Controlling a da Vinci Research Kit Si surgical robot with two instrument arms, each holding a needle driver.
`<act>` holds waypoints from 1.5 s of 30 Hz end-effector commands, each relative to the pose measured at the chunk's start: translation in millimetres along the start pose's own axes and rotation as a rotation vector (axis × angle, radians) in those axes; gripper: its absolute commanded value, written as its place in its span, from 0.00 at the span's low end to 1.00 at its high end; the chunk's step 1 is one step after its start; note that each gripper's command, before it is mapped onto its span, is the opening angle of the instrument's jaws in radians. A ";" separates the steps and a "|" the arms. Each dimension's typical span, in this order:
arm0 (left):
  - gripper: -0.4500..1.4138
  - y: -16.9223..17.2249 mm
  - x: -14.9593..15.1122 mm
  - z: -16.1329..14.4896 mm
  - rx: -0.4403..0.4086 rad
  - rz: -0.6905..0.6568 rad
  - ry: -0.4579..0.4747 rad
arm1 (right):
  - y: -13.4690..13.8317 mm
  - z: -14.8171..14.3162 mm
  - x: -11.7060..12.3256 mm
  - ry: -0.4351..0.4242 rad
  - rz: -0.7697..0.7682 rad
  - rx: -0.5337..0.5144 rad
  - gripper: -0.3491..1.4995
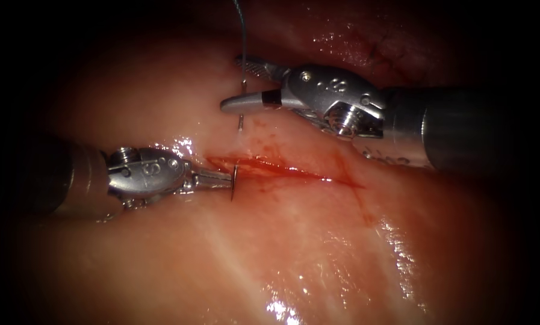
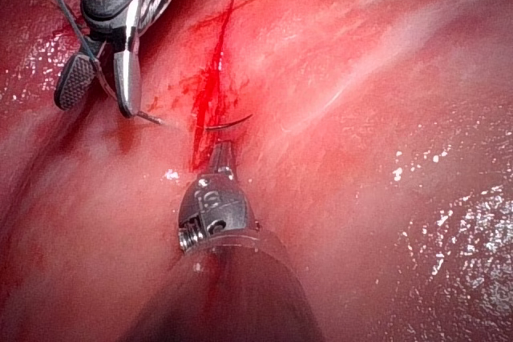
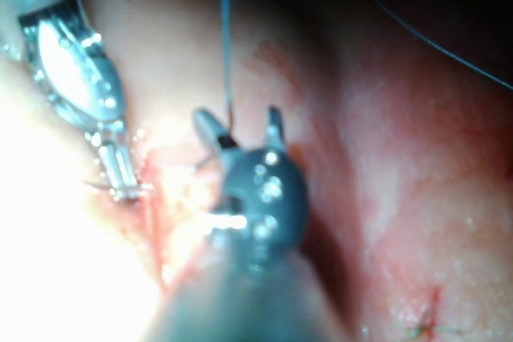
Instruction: Wound Closure
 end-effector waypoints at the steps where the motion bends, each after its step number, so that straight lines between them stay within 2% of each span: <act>1: 0.06 0.4 -0.6 0.8 -0.003 -0.002 0.000 | 0.0 0.5 -0.8 0.006 -0.010 0.041 0.15; 2: 0.06 0.4 -0.6 0.8 -0.003 -0.002 0.000 | 0.1 0.3 -1.0 -0.014 -0.013 0.061 0.00; 8: 0.06 0.3 -0.6 0.8 -0.004 -0.002 0.000 | 1.4 0.4 -1.7 -0.059 0.159 0.072 0.00; 10: 0.06 0.4 -0.6 0.8 -0.004 -0.002 0.000 | 1.9 0.4 -1.7 -0.110 0.245 0.087 0.00; 15: 0.06 0.4 -0.6 0.8 -0.004 -0.002 0.000 | 2.0 0.6 -1.7 -0.170 0.427 0.177 0.00; 21: 0.06 0.4 -0.6 0.8 -0.004 -0.002 0.000 | 1.6 0.8 -1.7 -0.176 0.632 0.295 0.00; 27: 0.06 0.3 -0.6 0.8 -0.004 -0.002 0.000 | -0.4 0.6 -1.4 -0.154 0.760 0.380 0.00; 34: 0.06 0.3 -0.6 0.8 -0.004 -0.002 0.000 | -4.2 0.2 -0.2 -0.153 0.784 0.458 0.00; 39: 0.06 0.3 -0.6 0.8 -0.004 -0.002 0.000 | -5.0 0.4 -0.3 -0.146 0.776 0.471 0.00; 40: 0.06 0.3 -0.6 0.8 -0.004 -0.002 0.000 | -5.0 0.6 -0.4 -0.141 0.758 0.447 0.34; 41: 0.06 0.3 -0.6 0.8 -0.004 -0.002 0.000 | -4.6 0.9 -0.6 -0.127 0.707 0.413 0.74; 42: 0.06 0.3 -0.6 0.8 -0.004 -0.002 0.000 | -4.2 1.2 -0.8 -0.115 0.668 0.386 0.82; 45: 0.05 0.4 -0.6 0.8 -0.004 -0.002 0.000 | -2.9 1.4 -1.2 -0.075 0.485 0.363 0.84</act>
